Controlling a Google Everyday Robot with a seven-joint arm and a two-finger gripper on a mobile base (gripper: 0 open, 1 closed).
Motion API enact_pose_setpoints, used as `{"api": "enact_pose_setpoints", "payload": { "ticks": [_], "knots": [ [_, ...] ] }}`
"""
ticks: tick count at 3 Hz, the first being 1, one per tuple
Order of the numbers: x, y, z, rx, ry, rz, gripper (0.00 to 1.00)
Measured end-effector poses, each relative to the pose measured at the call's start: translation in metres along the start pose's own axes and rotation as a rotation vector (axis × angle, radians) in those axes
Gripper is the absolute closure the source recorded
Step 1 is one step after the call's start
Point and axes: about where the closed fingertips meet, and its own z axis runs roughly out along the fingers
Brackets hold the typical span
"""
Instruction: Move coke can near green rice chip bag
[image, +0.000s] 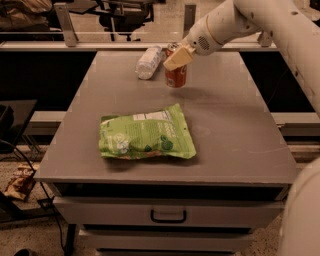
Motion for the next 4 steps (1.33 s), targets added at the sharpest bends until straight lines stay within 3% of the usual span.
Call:
{"api": "enact_pose_setpoints", "payload": {
  "ticks": [2, 4],
  "knots": [
    [-0.007, 0.075, -0.008, -0.109, -0.049, -0.096, 1.0],
    [-0.014, 0.111, 0.009, -0.202, -0.059, -0.174, 1.0]
  ]
}}
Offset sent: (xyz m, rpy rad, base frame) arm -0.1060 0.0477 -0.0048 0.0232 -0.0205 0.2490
